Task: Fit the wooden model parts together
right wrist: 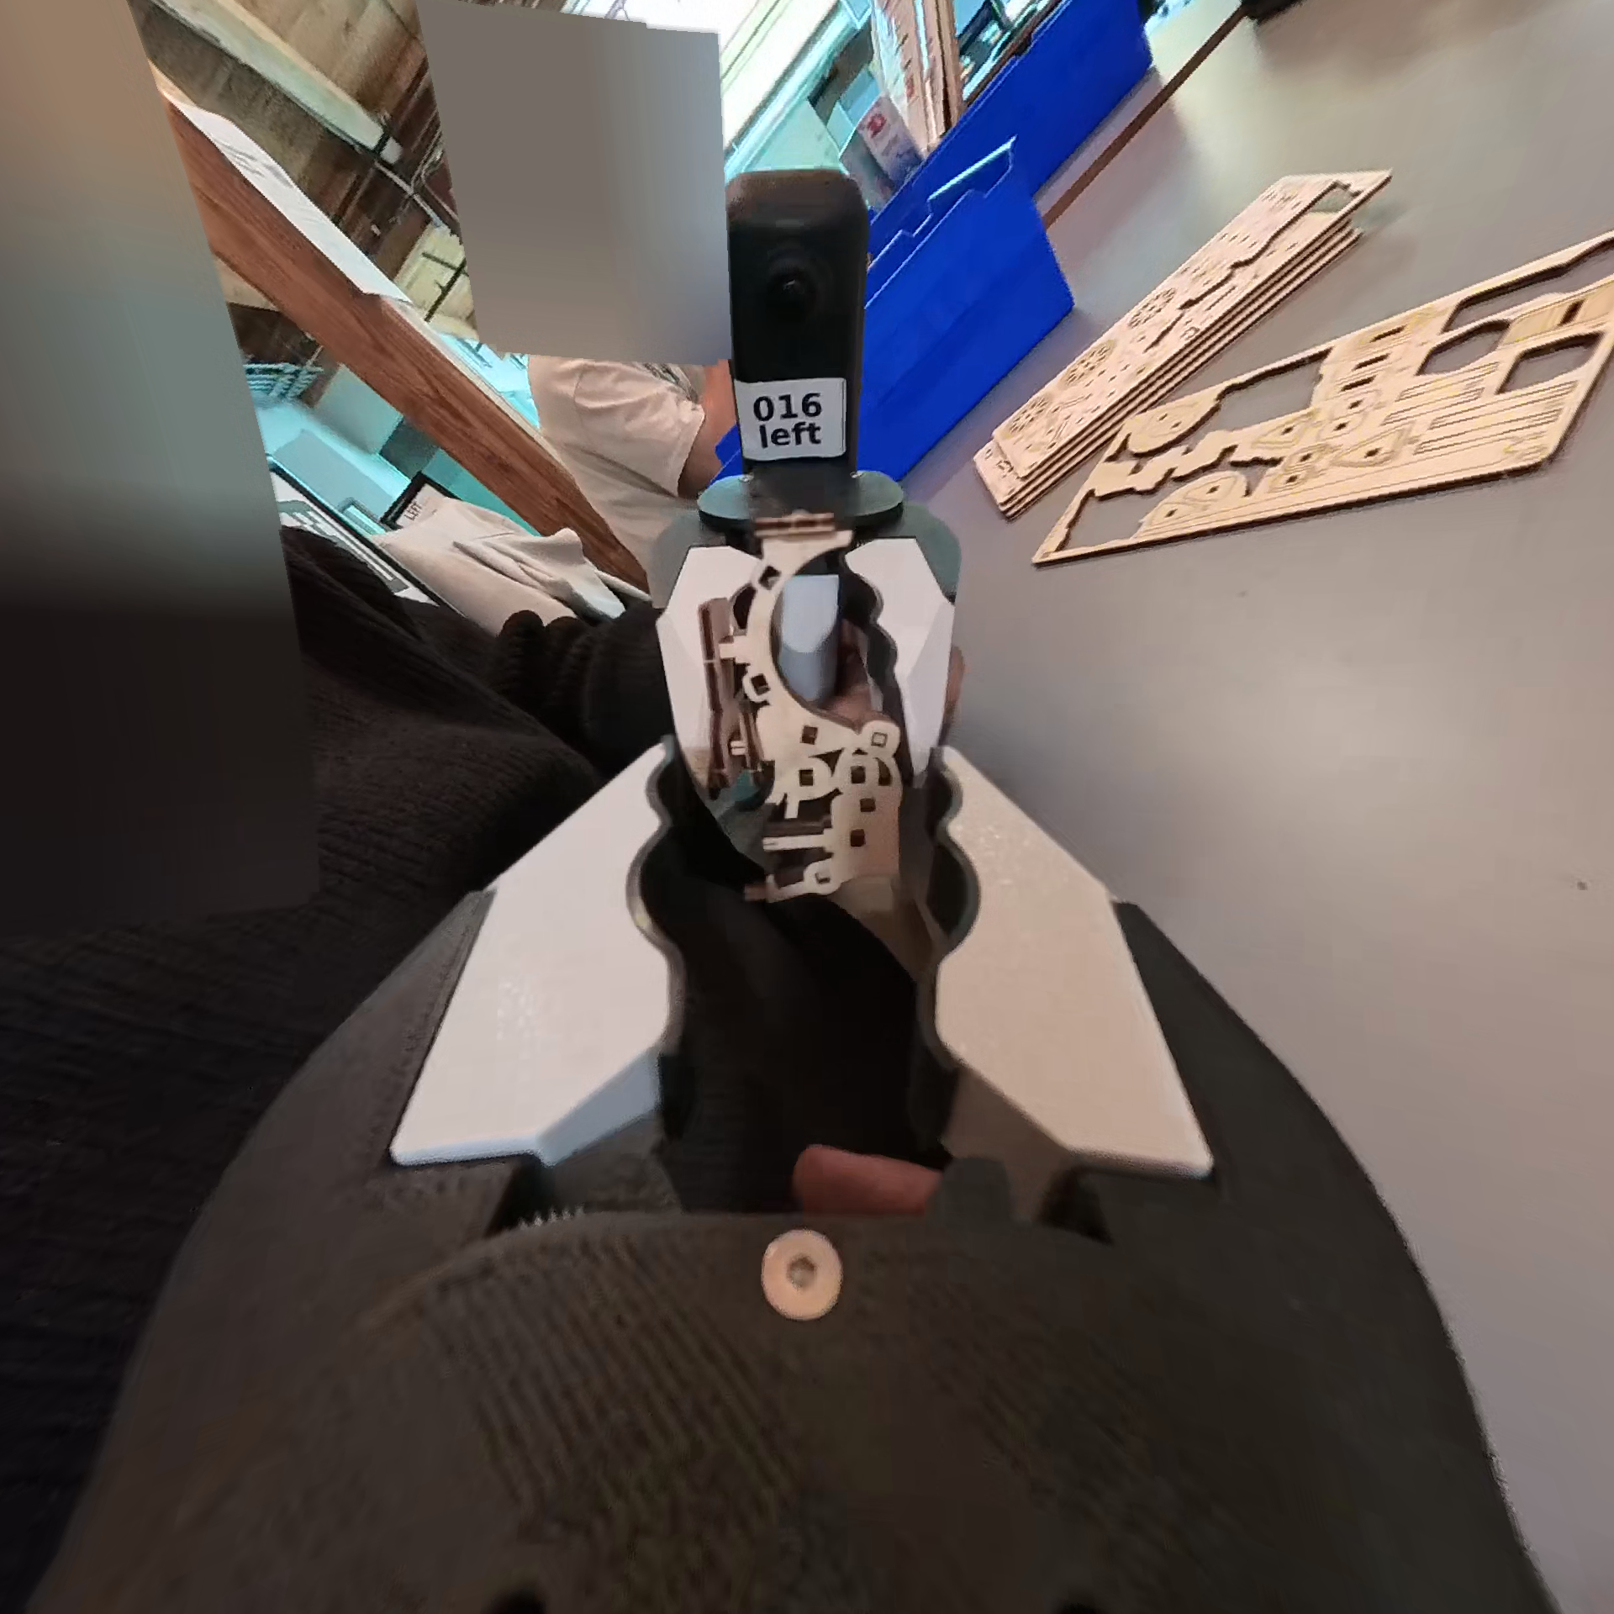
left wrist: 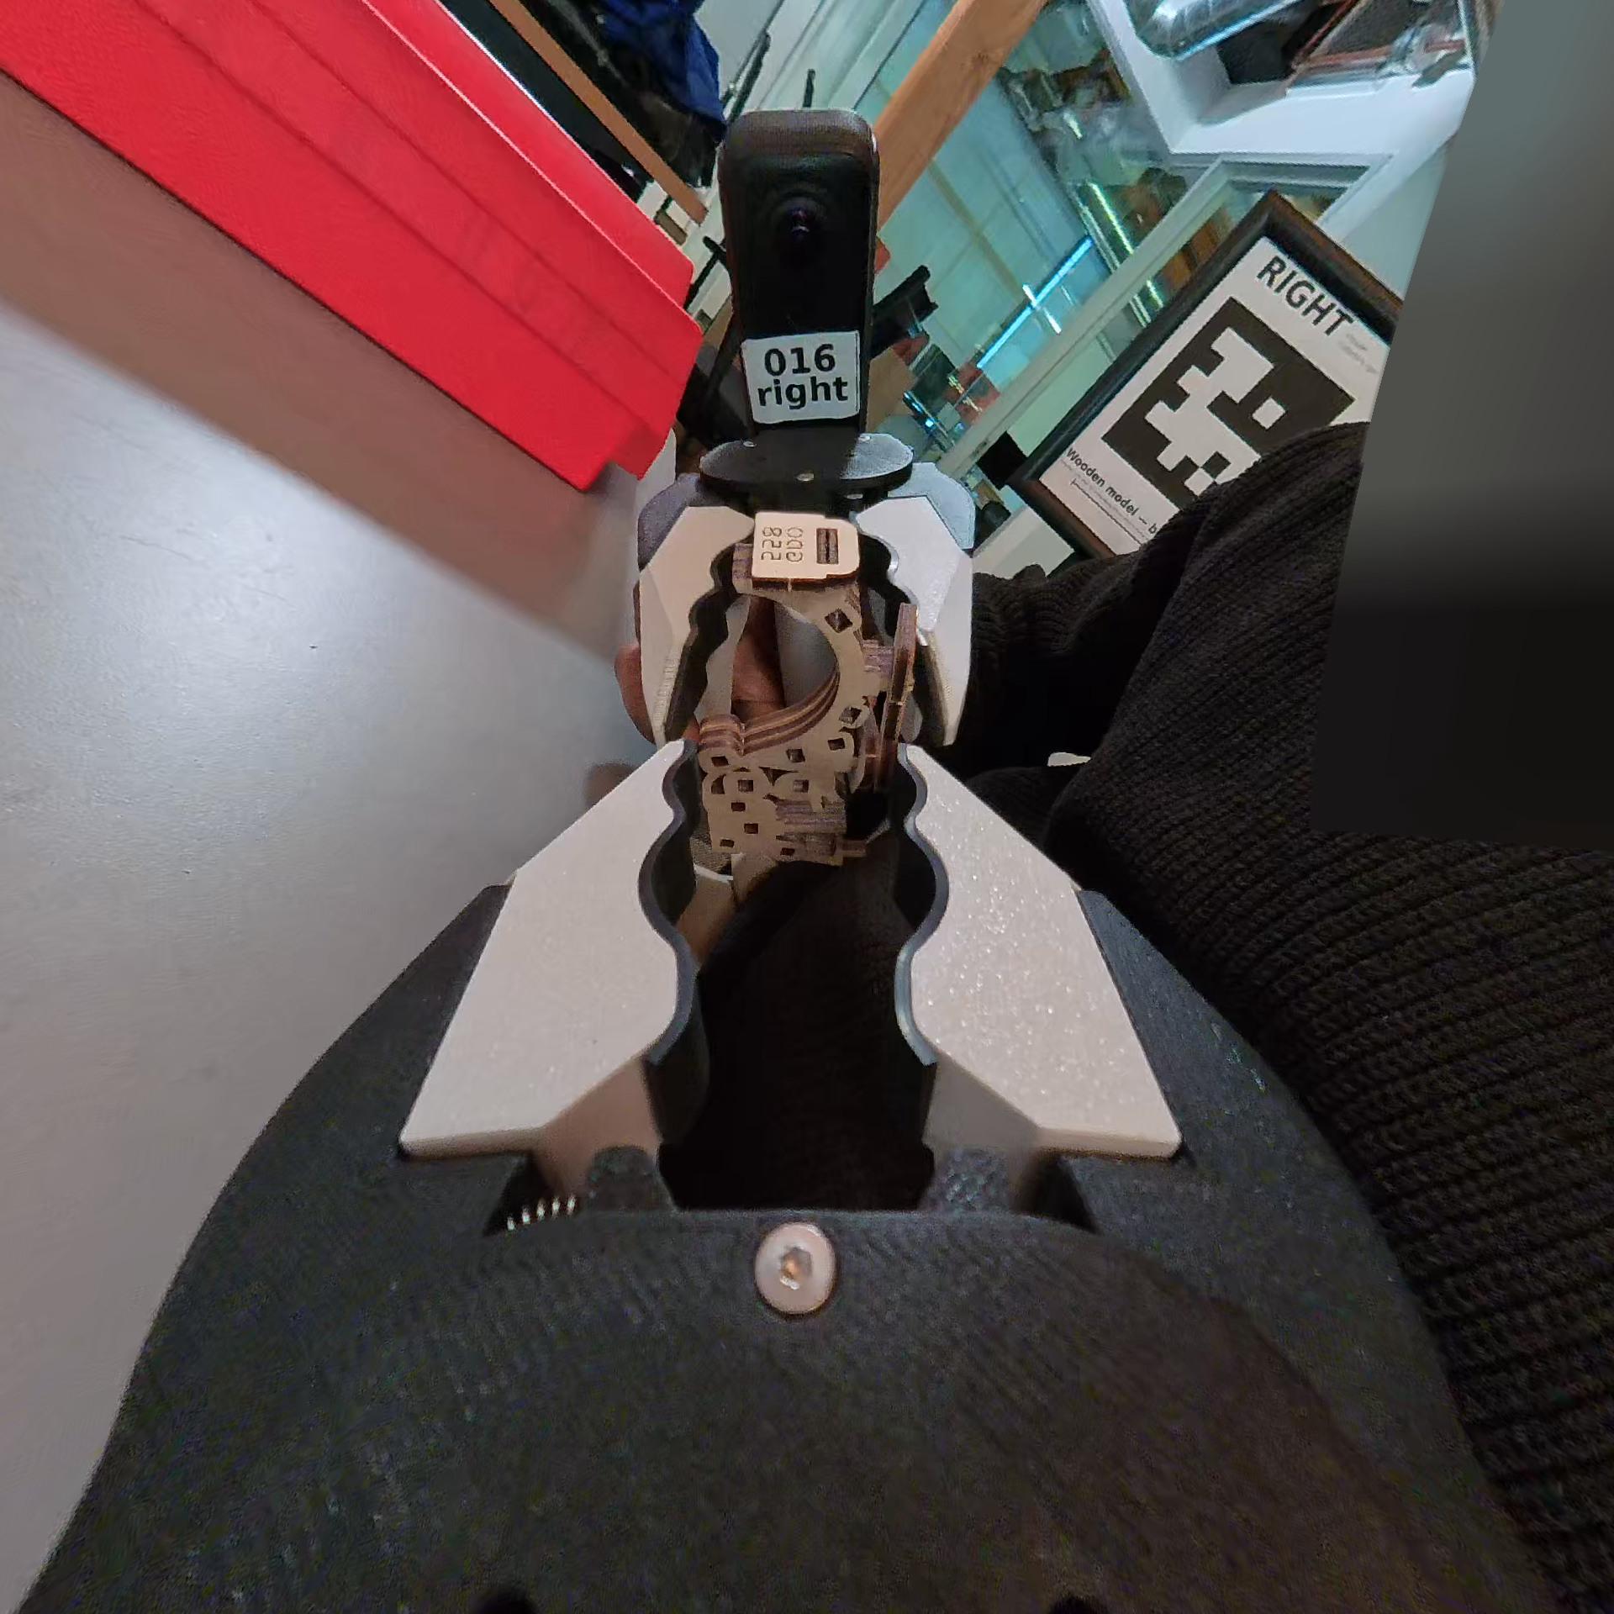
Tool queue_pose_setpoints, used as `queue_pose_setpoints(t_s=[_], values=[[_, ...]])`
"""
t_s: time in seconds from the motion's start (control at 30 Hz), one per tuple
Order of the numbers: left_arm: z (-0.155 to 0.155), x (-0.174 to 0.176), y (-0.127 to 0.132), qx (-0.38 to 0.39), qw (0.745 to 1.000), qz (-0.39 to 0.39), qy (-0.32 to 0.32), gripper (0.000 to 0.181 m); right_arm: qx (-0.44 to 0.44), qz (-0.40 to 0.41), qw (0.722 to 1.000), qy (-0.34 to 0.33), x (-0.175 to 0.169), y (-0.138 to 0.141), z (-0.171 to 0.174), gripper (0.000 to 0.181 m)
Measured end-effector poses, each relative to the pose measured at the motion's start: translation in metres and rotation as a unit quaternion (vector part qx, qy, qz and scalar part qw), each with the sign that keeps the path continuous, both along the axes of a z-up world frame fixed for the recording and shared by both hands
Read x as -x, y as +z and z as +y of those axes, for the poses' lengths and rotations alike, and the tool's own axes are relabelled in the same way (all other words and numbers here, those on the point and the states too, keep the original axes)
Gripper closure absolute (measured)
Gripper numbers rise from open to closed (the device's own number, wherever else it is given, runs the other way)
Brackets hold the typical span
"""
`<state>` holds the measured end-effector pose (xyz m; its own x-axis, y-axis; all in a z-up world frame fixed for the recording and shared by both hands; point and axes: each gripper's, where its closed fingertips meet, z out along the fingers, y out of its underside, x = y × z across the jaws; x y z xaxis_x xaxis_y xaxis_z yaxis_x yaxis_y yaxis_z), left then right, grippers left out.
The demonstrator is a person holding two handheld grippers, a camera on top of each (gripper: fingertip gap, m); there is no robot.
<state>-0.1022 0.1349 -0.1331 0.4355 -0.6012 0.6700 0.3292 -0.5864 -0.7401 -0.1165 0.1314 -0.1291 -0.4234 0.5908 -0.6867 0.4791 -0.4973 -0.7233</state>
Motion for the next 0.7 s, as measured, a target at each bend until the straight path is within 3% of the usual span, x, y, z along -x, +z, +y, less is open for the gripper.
queue_pose_setpoints(t_s=[0.47, 0.7], values=[[0.0015, -0.0009, 0.0001, 0.02, 1.0, -0.02, 0.003, 0.141, -0.011, 0.012, 1.0, -0.003, 0.0003, 0.0013, 0.0023, 0.135], [-0.0027, -0.0079, -0.0009, 0.023, 1.0, -0.012, -0.012, 0.141, -0.018, 0.015, 1.0, 0.012, -0.0026, 0.0003, -0.003, 0.13]])
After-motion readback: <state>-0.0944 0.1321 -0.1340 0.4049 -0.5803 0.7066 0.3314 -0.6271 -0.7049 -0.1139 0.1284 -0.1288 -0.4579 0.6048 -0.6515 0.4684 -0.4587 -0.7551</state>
